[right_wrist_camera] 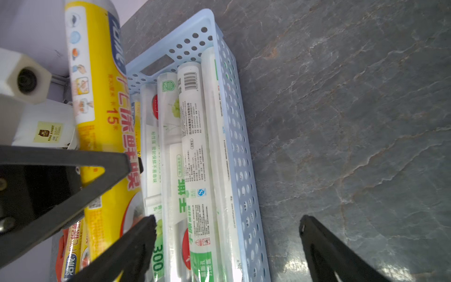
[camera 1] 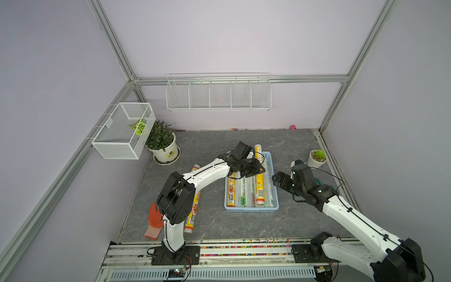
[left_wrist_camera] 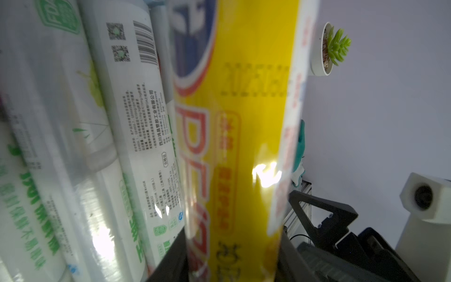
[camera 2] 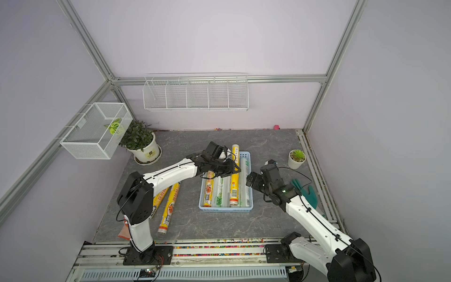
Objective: Put the plastic wrap into the basket
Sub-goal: Place the plastic wrap in the basket.
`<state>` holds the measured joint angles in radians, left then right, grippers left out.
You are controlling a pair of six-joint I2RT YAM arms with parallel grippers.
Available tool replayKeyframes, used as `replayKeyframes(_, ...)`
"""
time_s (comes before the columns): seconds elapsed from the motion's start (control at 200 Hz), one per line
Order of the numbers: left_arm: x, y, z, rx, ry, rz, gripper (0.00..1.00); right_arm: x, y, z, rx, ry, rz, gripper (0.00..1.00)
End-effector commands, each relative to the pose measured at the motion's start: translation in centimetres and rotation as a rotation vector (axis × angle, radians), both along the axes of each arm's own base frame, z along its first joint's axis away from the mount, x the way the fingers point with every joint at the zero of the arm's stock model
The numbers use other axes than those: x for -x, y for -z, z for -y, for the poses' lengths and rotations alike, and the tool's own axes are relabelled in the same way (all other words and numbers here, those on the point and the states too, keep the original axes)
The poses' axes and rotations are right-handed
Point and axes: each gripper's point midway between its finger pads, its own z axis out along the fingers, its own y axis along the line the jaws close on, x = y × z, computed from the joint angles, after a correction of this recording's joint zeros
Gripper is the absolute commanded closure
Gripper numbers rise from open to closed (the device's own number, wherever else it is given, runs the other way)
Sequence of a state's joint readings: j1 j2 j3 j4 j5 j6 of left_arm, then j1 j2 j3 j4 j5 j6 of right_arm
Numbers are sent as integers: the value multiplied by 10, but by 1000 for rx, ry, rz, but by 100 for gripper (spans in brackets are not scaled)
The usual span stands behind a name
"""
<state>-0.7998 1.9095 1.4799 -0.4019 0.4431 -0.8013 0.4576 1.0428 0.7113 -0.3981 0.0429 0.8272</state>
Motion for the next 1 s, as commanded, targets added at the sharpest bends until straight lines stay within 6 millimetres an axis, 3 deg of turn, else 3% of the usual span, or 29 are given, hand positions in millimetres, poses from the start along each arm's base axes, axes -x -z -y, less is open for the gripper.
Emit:
replayKeyframes(0.0,3,4,9,-17,8,-38,85,9,10,1,-9,-3,-41,3)
replayKeyframes(0.415,-3,39,11,-117,-36,-77,84,12,21,-8,-45,-30,-87,3)
replayKeyframes(0.995,-11,54,18,-144,-48,-106,78,12,26,-8,-42,-32,-98,3)
